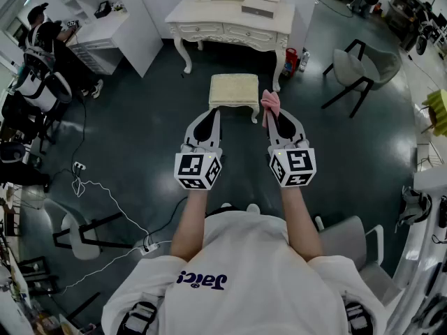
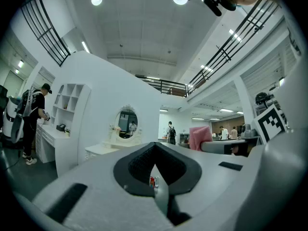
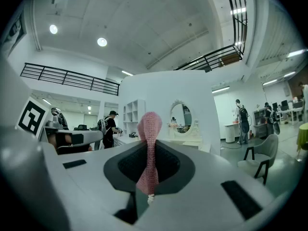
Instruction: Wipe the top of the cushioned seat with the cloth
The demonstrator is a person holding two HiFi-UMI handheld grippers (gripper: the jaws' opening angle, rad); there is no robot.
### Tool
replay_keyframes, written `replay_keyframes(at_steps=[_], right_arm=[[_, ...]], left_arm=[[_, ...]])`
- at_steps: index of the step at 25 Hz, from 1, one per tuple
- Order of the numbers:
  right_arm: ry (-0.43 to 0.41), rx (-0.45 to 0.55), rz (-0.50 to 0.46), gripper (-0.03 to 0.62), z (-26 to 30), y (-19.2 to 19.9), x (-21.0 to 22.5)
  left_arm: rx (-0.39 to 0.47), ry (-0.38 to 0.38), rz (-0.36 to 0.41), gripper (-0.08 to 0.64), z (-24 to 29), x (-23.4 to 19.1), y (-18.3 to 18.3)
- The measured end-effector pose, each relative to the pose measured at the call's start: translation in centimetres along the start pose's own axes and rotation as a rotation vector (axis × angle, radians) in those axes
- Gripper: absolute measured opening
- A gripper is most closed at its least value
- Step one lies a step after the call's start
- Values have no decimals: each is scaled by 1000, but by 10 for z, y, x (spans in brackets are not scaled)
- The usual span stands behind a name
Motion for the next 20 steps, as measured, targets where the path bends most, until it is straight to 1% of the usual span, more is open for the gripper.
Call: replay_keyframes(at_steps=[3, 6, 11, 14, 16, 20], right_arm=[[2, 0, 13, 26, 1, 8, 10], [8, -6, 30, 26, -2, 17, 20], [22, -30, 78, 26, 12, 32, 31], [21, -39, 105, 26, 33, 41, 32], [6, -46, 106, 26, 52, 46, 27], [-25, -54, 100, 26, 109, 52, 20]], left_arm=[[-4, -21, -6, 12, 2, 2, 8], [-20, -24, -9, 12, 3, 4, 17], [-20, -36, -5, 12, 11, -3, 21], [-17, -42, -11, 12, 23, -20, 19], [-16, -48, -23, 12, 32, -37, 20], [-14, -47, -39, 12, 64, -79, 17]])
Point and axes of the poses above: the fingertips, and each gripper's own axes: z forward along the fingers, x to its right, y out of its underside, the point moved 5 cm from there along -z, backward along the fingers, and after that the axes turned 14 degrees about -z, right-handed, at the moved point
